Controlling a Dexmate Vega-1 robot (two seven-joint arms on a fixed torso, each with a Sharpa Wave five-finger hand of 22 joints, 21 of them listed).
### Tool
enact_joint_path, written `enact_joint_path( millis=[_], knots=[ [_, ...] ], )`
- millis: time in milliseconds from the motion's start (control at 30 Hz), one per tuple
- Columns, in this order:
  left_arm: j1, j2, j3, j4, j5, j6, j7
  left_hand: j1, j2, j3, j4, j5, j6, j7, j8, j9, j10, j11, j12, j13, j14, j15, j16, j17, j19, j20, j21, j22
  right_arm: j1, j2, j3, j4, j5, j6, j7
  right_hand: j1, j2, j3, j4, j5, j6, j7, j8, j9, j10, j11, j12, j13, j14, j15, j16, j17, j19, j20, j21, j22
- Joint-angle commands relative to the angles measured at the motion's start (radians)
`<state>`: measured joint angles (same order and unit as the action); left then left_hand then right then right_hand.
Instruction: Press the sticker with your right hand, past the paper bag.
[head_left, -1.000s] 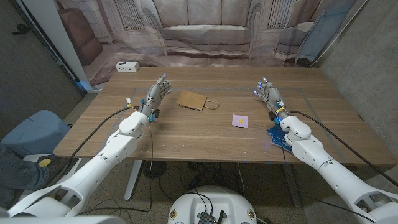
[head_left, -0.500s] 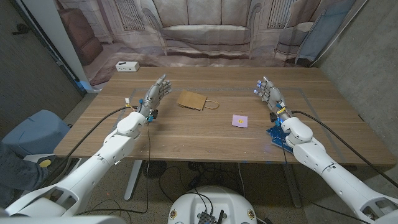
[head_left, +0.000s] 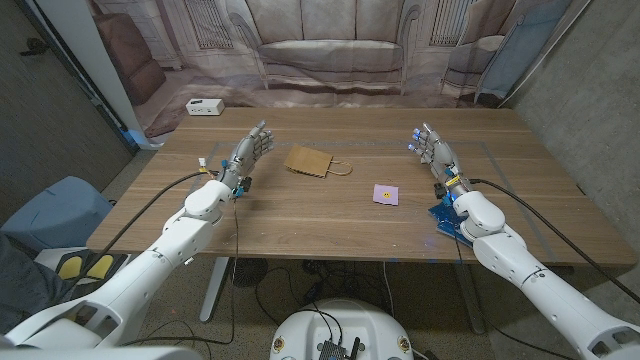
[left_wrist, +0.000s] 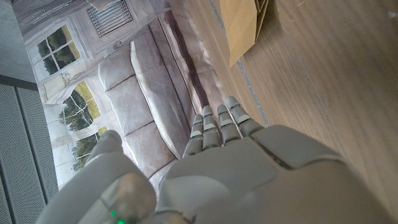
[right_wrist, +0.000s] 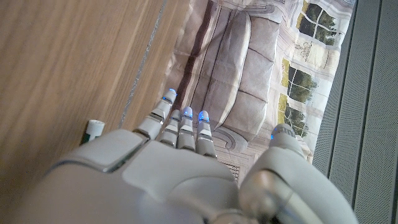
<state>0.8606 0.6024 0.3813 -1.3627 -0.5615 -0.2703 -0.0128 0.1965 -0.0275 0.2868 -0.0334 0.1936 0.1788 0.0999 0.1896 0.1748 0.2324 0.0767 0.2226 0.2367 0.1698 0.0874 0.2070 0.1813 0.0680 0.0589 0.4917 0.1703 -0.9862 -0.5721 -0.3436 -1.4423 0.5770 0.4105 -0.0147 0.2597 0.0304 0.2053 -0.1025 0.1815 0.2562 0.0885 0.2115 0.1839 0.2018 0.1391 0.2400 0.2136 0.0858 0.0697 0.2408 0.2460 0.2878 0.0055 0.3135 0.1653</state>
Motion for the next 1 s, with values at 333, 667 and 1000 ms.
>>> enact_joint_path(
  millis=[333,667,1000],
  knots=[
    [0.007,-0.010,-0.011,0.027,-0.015,-0.080,-0.051,0.006,0.006,0.005,-0.007,0.002,0.012,0.004,0.005,0.005,0.011,0.000,0.002,-0.003,0.011,-0.004,0.000,0.003,-0.003,0.004,-0.009,0.003,-0.079,-0.047,0.020,-0.093,-0.041,0.024,-0.028,-0.003,-0.001,-0.002,-0.001,0.005,0.022,-0.006,0.007,0.006,0.004,-0.006,-0.006,-0.002,0.005,0.000,-0.005,-0.003,0.013,0.000,-0.008,0.005],
    [0.013,-0.013,-0.012,0.040,-0.010,-0.109,-0.058,0.007,0.007,0.004,-0.010,0.002,0.031,-0.008,0.009,0.005,0.024,0.003,0.005,-0.009,0.022,-0.002,0.001,0.002,0.011,0.017,-0.016,0.002,-0.125,-0.073,0.042,-0.151,-0.082,0.034,-0.068,-0.002,0.000,-0.003,-0.003,0.005,0.020,-0.010,0.004,0.007,0.003,-0.008,-0.008,-0.003,0.003,-0.001,-0.008,-0.006,0.014,-0.001,-0.012,0.005],
    [0.023,-0.005,-0.016,0.018,0.011,-0.117,-0.033,0.010,0.010,0.004,-0.015,0.001,0.072,-0.024,0.016,0.005,0.052,-0.023,0.012,-0.017,0.043,-0.026,0.003,0.002,0.028,0.000,-0.030,0.003,-0.180,-0.086,0.063,-0.186,-0.106,0.067,-0.087,0.000,0.003,-0.002,-0.004,0.006,0.019,-0.014,0.003,0.007,0.006,-0.010,-0.009,-0.004,0.009,-0.002,-0.007,-0.008,0.020,0.000,-0.014,0.005]
  ],
)
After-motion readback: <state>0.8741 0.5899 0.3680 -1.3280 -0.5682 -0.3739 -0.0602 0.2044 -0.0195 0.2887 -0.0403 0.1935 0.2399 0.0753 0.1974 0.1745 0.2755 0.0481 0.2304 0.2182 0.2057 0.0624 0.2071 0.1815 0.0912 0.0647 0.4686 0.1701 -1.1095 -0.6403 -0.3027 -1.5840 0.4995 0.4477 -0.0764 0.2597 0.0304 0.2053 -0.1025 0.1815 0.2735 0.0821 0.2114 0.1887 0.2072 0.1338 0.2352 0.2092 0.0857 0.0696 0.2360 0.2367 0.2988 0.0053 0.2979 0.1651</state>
